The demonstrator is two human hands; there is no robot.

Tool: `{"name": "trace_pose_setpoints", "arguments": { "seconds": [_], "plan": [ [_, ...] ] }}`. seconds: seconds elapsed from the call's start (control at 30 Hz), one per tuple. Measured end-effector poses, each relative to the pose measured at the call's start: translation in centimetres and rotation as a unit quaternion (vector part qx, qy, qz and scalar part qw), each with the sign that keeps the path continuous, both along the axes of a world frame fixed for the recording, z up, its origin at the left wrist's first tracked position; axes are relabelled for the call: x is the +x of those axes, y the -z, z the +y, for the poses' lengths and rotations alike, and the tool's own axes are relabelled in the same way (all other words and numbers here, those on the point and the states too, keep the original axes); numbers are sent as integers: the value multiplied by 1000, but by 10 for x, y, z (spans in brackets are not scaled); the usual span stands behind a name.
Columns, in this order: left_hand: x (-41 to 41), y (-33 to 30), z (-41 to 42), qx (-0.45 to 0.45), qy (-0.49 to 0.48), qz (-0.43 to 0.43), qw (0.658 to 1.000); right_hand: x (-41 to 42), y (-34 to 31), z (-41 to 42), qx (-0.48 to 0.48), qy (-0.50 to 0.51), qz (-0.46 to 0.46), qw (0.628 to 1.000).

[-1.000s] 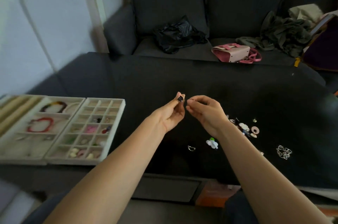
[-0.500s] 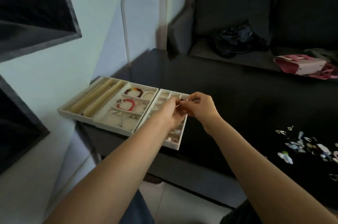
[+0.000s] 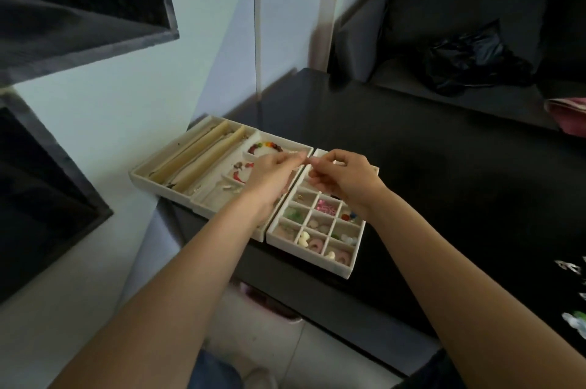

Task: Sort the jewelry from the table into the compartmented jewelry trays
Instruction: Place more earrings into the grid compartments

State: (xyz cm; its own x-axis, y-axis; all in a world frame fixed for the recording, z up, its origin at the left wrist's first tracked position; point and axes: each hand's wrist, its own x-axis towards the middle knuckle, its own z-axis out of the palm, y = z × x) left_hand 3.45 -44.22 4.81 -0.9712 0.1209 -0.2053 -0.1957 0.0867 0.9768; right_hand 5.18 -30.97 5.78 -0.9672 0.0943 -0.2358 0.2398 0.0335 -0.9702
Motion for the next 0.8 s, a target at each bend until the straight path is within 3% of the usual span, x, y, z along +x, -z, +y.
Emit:
{"name": "trace_pose_setpoints", "arguments": {
  "seconds": [0.1, 0.17, 0.5, 0.67, 0.8],
  "plan": [
    [-1, 4, -14, -100, 43, 93, 990, -8, 10, -6, -1, -1, -12, 1000],
    [-3, 6, -18, -127, 61, 106, 984, -12, 13, -11, -5, 4, -13, 1000],
    [-12, 12, -33, -136, 5, 170, 976, -21, 3, -18, -61, -48, -36, 996],
    [-17, 17, -32, -131, -7, 165, 978, -27, 1, -16, 47, -97, 1, 994],
    [-23, 16, -28, -130, -68, 162, 976, -36, 6, -18, 175, -162, 33, 971]
  ]
}}
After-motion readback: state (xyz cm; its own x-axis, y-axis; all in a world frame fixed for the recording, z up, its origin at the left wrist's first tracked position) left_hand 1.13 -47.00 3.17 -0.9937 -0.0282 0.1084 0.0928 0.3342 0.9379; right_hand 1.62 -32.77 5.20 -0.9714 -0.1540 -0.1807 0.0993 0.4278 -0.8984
